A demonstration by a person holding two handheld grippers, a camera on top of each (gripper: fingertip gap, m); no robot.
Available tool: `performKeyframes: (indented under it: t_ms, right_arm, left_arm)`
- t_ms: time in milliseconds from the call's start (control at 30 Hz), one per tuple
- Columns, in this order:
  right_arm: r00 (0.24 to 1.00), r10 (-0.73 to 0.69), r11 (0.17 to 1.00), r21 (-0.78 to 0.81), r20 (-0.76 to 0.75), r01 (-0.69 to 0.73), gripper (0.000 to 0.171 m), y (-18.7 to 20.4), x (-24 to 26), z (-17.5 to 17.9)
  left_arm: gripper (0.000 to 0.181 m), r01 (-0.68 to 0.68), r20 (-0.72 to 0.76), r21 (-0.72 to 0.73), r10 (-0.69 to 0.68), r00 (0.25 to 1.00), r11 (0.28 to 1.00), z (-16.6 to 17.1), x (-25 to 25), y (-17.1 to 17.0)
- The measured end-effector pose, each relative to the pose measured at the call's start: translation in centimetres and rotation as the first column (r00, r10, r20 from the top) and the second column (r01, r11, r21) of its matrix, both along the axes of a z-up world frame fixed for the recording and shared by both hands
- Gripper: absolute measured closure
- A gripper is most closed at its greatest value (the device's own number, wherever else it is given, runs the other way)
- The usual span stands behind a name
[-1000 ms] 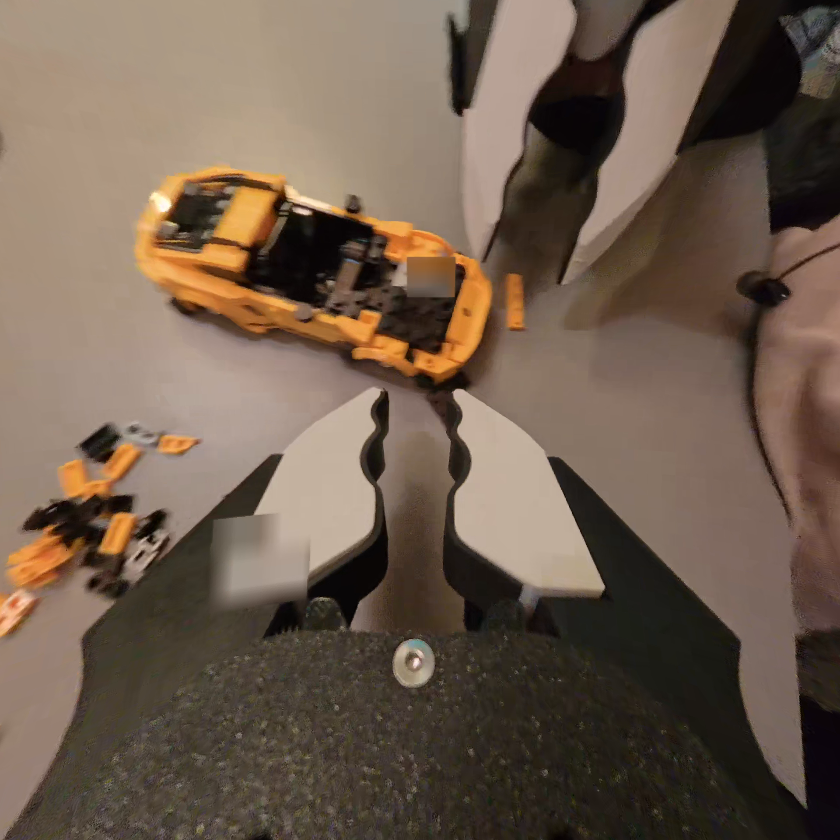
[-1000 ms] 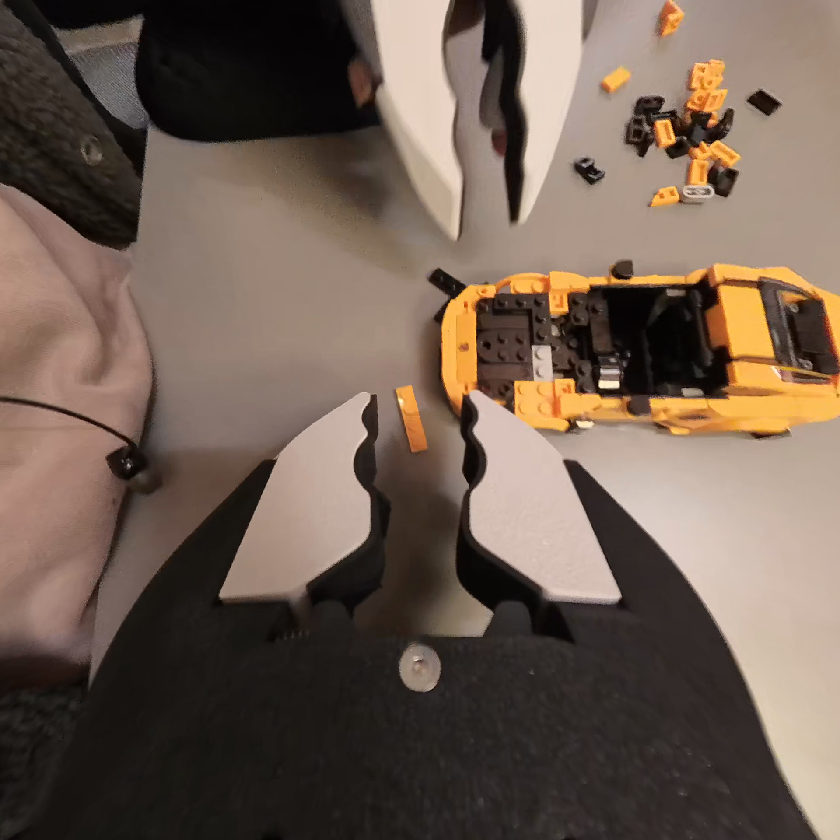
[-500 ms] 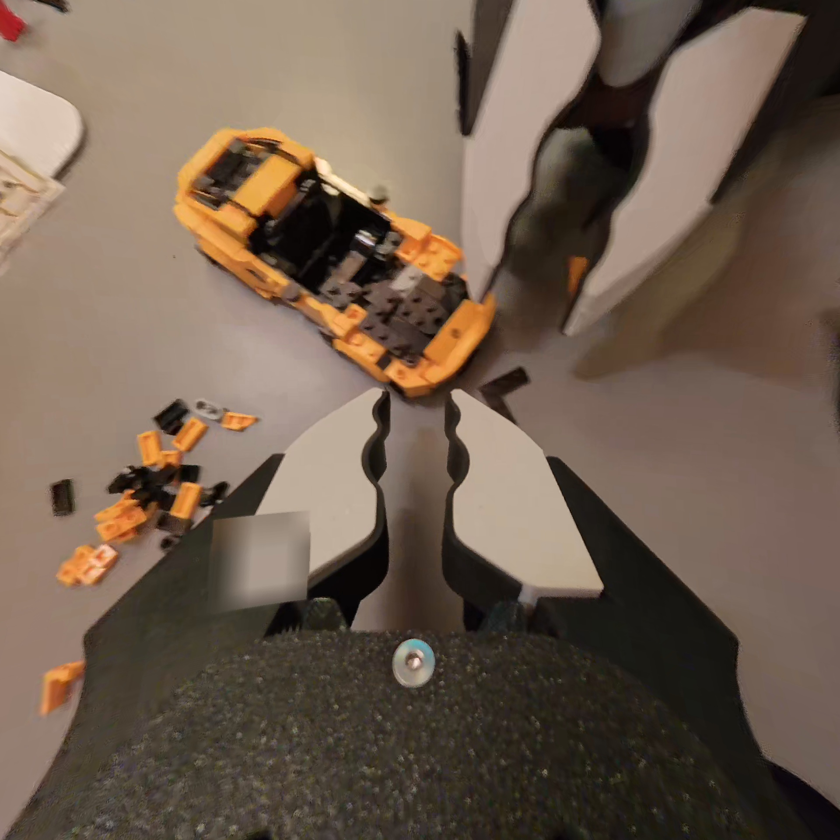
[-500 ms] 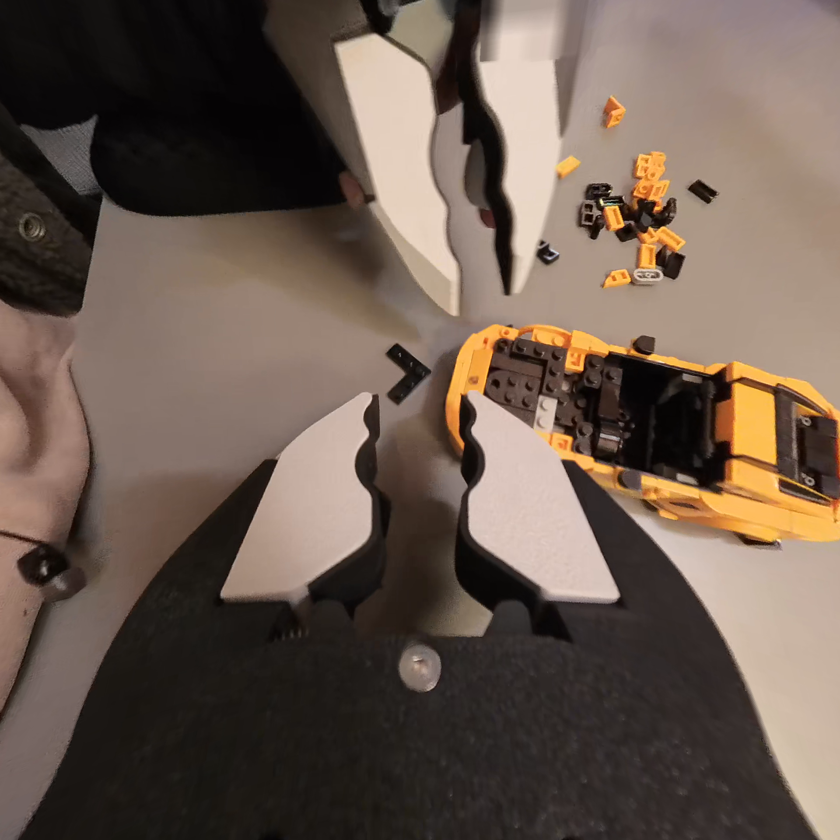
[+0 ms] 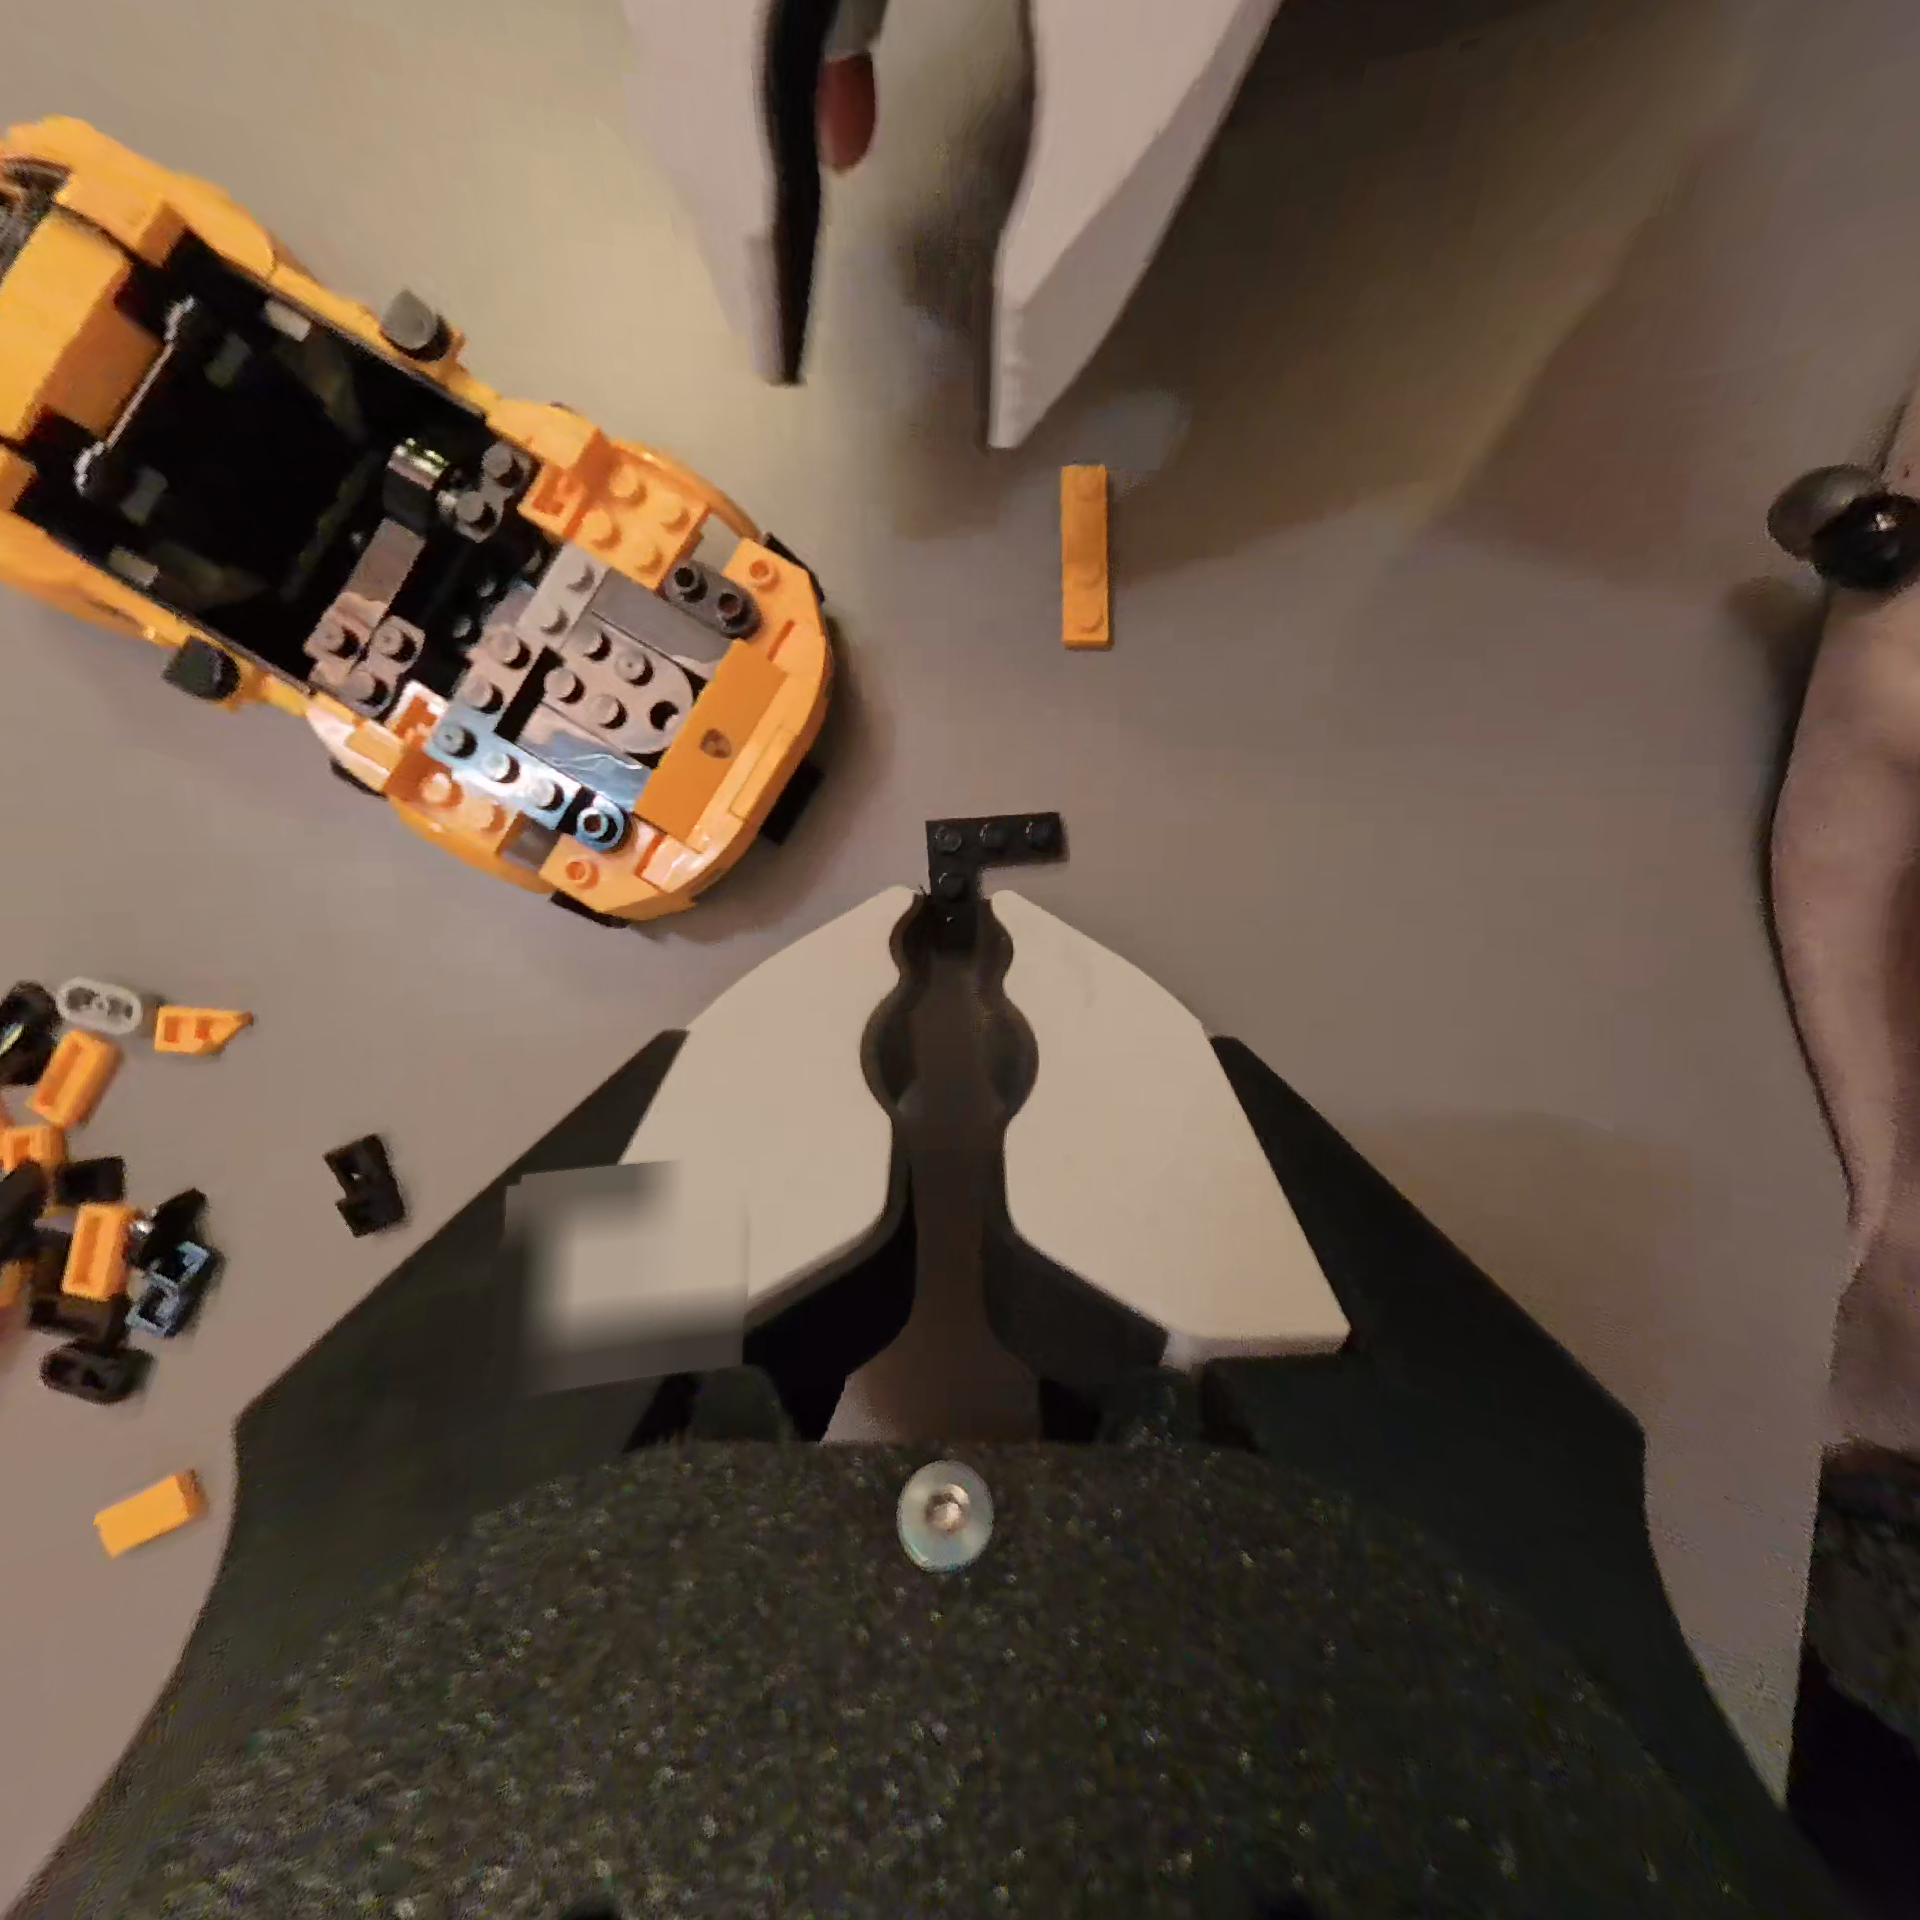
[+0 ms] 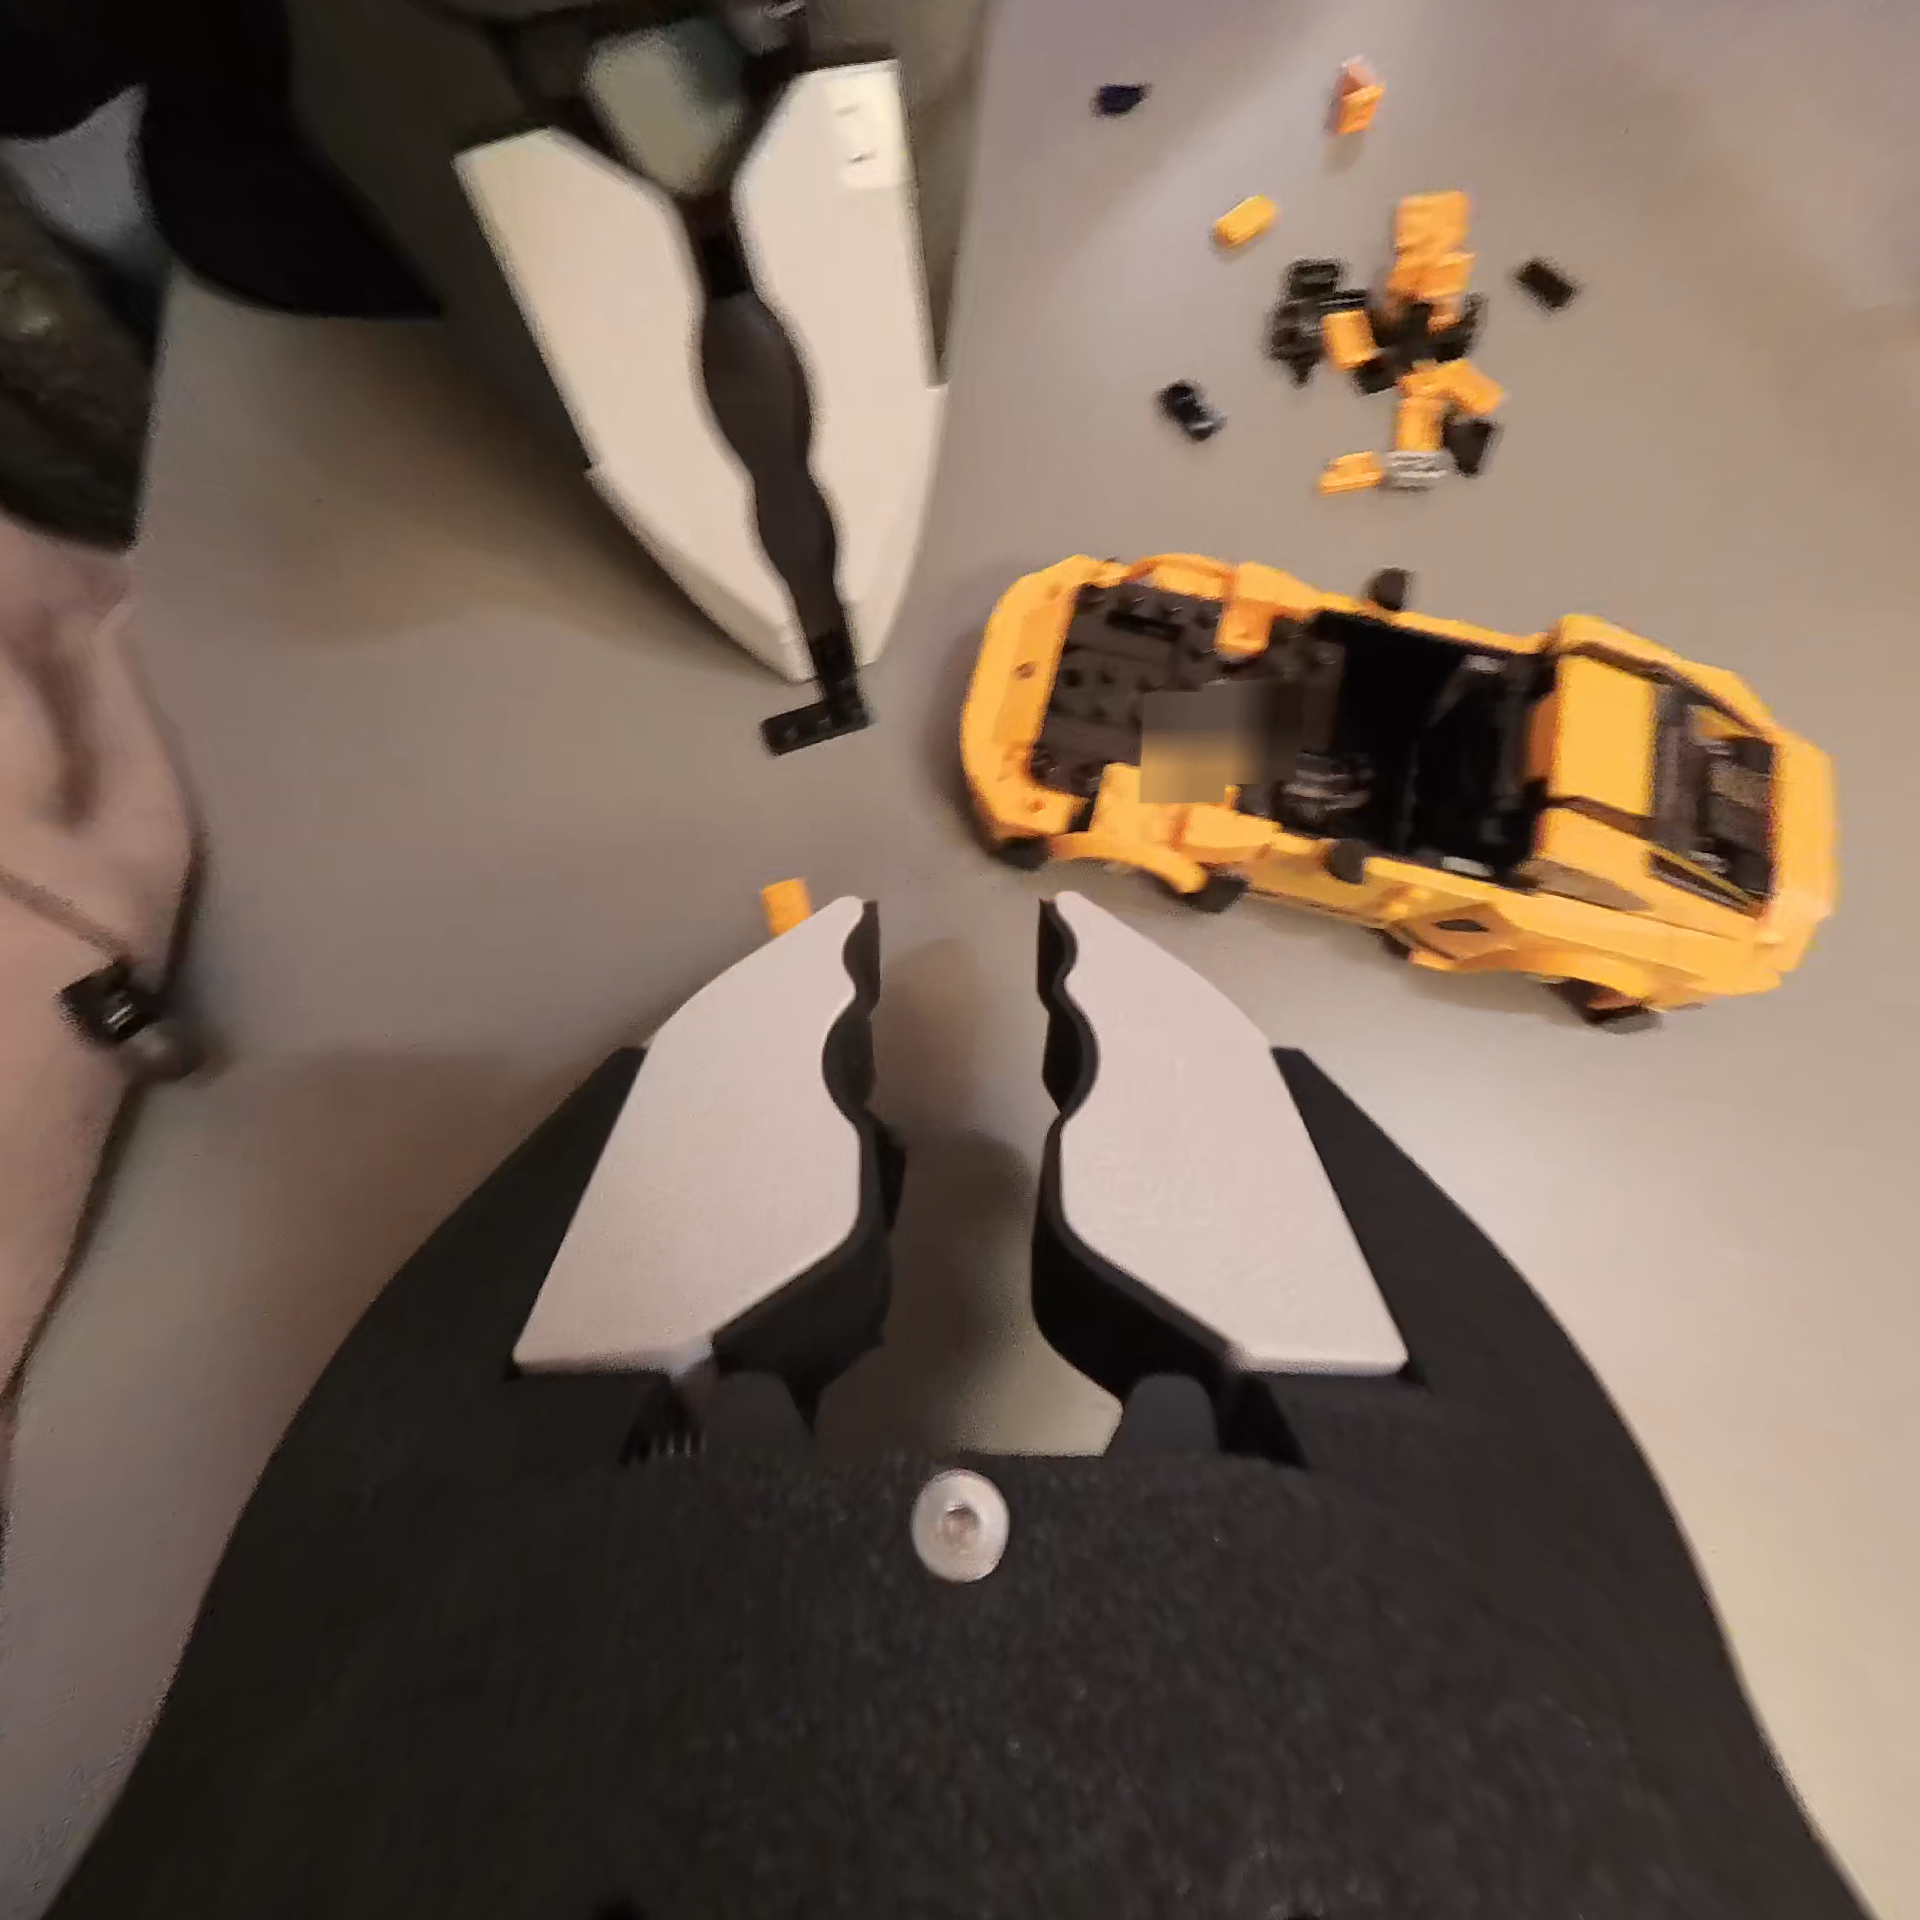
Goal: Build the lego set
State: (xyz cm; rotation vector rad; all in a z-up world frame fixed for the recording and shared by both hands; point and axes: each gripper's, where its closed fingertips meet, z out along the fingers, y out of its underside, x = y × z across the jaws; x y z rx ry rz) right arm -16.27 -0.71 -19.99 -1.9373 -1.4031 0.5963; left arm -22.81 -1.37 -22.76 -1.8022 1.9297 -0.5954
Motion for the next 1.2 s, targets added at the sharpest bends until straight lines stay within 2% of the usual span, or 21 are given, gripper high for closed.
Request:
performKeyframes:
  t_ms: [100, 200, 267, 400, 600, 967, 1200]
  right_arm:
    - [0.989, 0.136, 0.989, -0.062, 0.049, -0.133, 0.144, -2.6, -0.2, -0.9]
    - [0.976, 0.181, 0.982, -0.066, 0.117, -0.175, 0.145, -3.4, -0.4, -2.1]
    - [0.973, 0.189, 0.981, -0.07, 0.134, -0.181, 0.147, -3.4, -0.6, -2.5]
    - [0.971, 0.176, 0.984, -0.066, 0.161, -0.167, 0.154, -3.2, -0.7, -2.7]
    - [0.955, 0.195, 0.98, -0.075, 0.223, -0.183, 0.163, -3.7, -0.8, -2.7]
    - [0.946, 0.228, 0.964, -0.193, 0.232, -0.185, 0.164, -3.7, -0.9, -2.8]
    - [0.949, 0.242, 0.964, -0.159, 0.203, -0.212, 0.164, -3.6, -1.1, -2.8]
  left_arm:
    - [0.174, 0.121, 0.022, -0.01, -0.12, 0.992, 0.993, 0.0, 0.1, -0.7]
    - [0.174, 0.229, 0.069, -0.032, -0.226, 0.972, 0.973, 0.0, 0.5, -1.6]
    - [0.173, 0.243, 0.097, -0.043, -0.238, 0.966, 0.969, 0.0, 0.9, -1.7]
    - [0.162, 0.244, 0.138, -0.044, -0.236, 0.962, 0.969, 0.4, 1.0, -1.6]
    - [0.162, 0.218, 0.254, -0.076, -0.193, 0.948, 0.973, 2.1, 1.1, -1.1]
    - [0.165, 0.082, 0.475, -0.098, -0.026, 0.879, 0.992, 5.4, 1.9, 1.5]
    - [0.165, 0.052, 0.493, -0.104, 0.006, 0.87, 0.993, 5.6, 2.0, 2.1]
